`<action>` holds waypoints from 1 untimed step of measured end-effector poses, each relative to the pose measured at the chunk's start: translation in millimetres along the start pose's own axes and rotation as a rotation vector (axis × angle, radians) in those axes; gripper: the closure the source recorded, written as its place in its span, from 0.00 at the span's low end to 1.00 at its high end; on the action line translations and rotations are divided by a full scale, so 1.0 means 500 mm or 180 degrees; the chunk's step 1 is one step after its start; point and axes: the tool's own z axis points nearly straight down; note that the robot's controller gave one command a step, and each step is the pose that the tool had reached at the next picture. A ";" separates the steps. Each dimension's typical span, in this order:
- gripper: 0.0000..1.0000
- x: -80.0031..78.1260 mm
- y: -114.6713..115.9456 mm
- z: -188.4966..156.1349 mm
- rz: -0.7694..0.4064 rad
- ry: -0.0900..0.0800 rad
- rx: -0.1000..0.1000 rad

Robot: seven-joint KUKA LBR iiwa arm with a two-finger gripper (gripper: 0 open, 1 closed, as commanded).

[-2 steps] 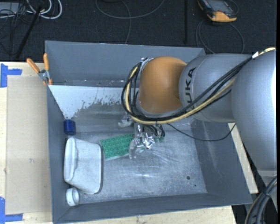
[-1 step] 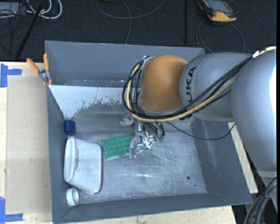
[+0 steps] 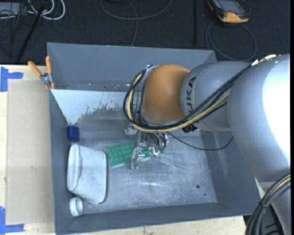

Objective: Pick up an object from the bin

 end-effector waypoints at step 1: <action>0.00 -0.001 0.001 -0.003 0.0003 0.0005 0.0002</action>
Offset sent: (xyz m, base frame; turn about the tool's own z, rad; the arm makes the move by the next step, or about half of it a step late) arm 0.0000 0.0000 0.0000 0.0000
